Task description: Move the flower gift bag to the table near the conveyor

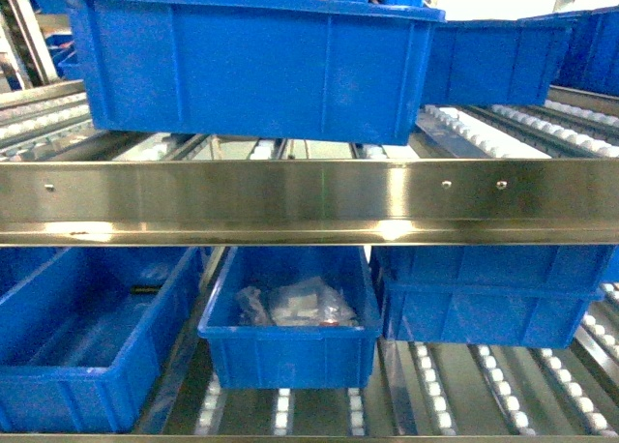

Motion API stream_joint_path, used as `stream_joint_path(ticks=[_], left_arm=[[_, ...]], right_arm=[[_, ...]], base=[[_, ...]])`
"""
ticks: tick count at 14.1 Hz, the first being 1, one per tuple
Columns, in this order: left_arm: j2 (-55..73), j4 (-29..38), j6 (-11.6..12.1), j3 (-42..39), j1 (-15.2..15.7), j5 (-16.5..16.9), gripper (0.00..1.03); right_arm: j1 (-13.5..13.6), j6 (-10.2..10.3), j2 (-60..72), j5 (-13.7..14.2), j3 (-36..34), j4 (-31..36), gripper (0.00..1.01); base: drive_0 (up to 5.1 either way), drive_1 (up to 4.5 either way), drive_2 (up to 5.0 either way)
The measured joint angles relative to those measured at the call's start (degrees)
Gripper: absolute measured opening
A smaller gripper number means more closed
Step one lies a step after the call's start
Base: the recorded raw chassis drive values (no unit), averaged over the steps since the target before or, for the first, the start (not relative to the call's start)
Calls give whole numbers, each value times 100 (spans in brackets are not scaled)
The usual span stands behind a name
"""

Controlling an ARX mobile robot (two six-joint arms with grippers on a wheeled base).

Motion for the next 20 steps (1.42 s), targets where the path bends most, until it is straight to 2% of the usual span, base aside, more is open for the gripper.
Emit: stream_joint_path(ticks=[20], left_arm=[[-4,-4,0,0,0,0,2]], right_arm=[[2,2,-2,-2,0,4,2]], base=[[-472,104,372]])
